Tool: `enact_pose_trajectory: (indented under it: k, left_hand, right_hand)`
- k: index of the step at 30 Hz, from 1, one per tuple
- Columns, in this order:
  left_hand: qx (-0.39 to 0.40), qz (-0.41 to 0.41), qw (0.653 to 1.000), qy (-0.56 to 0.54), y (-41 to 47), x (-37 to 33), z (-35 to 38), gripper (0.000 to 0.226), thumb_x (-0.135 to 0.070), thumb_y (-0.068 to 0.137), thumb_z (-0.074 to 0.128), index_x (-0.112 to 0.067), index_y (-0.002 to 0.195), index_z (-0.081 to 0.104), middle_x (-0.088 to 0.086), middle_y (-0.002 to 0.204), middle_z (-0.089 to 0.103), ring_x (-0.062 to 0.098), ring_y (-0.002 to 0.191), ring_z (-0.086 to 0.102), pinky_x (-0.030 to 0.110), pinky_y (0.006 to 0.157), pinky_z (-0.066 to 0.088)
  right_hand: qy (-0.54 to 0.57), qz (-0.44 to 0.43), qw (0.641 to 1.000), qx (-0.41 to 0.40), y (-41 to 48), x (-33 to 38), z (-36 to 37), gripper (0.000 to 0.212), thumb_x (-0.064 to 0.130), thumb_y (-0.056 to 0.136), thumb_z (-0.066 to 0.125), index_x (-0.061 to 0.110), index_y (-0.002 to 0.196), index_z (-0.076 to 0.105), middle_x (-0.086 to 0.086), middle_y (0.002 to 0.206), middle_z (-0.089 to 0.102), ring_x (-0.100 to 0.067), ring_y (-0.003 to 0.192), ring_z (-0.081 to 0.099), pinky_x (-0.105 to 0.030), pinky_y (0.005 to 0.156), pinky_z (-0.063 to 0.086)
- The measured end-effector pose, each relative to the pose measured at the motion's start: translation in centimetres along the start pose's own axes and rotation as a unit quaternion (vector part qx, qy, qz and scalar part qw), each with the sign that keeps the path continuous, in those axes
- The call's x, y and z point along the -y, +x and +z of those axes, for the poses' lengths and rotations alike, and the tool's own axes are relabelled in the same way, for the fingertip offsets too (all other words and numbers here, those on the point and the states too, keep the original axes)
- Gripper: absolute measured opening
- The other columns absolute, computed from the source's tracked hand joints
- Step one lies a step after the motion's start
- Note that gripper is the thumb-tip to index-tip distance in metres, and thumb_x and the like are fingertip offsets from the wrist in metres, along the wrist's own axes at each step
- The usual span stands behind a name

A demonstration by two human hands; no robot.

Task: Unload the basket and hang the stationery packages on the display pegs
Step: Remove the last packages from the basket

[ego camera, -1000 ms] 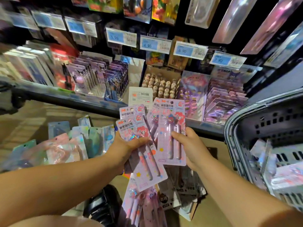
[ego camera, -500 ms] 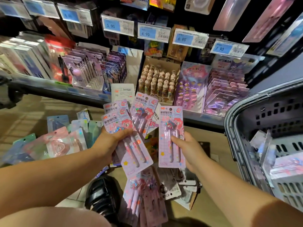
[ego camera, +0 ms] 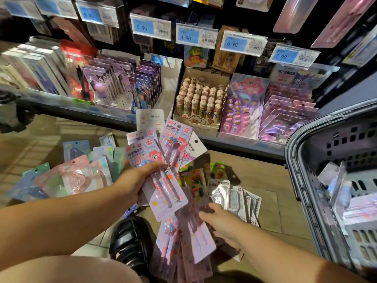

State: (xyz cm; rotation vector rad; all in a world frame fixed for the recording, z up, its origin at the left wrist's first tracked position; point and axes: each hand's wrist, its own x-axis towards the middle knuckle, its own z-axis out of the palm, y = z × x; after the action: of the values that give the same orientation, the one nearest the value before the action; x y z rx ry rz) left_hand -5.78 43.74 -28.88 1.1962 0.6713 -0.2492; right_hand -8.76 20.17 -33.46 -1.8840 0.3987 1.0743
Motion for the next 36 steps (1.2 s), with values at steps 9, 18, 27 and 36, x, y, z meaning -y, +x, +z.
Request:
enact_pose_trajectory:
  k: [9,18,27,36]
  left_hand:
    - [0.088,-0.017,0.995,0.034,-0.5,1.1,1.2,0.057,-0.018,0.060,0.086,-0.002,0.111,0.066,0.014,0.094,0.076,0.027,0.077,0.073,0.040,0.073,0.060]
    - [0.102,-0.024,0.994,0.038,-0.4,1.1,1.2,0.053,-0.020,0.058,0.080,-0.008,0.108,0.068,0.017,0.102,0.074,0.032,0.085,0.072,0.047,0.084,0.058]
    - [0.092,-0.003,0.995,0.041,0.0,0.6,0.7,0.063,-0.012,0.060,0.081,-0.006,0.119,0.061,0.015,0.097,0.075,0.027,0.078,0.074,0.034,0.062,0.059]
    - [0.014,0.010,0.997,0.075,0.2,0.1,-0.3,0.004,-0.010,0.084,0.071,-0.013,0.085,0.069,0.007,0.075,0.075,0.023,0.060,0.070,0.039,0.068,0.059]
  right_hand:
    - [0.347,-0.119,0.929,-0.049,-0.9,7.7,-1.7,0.028,0.033,0.092,0.064,0.026,0.116,0.051,0.003,0.120,0.056,-0.023,0.110,0.053,-0.034,0.089,0.049]
    - [0.427,-0.100,0.888,-0.136,-0.6,9.6,-2.6,0.019,0.008,0.085,0.073,0.024,0.091,0.063,0.004,0.084,0.070,-0.008,0.066,0.059,-0.018,0.050,0.035]
    - [0.364,-0.179,0.900,-0.161,-1.0,8.7,-4.9,0.018,0.008,0.089,0.066,0.024,0.098,0.064,0.001,0.087,0.072,-0.015,0.072,0.059,-0.020,0.046,0.034]
    - [0.271,-0.091,0.951,-0.115,0.3,4.3,-4.6,0.018,0.010,0.089,0.067,0.018,0.105,0.067,-0.002,0.084,0.069,-0.016,0.067,0.055,-0.022,0.049,0.035]
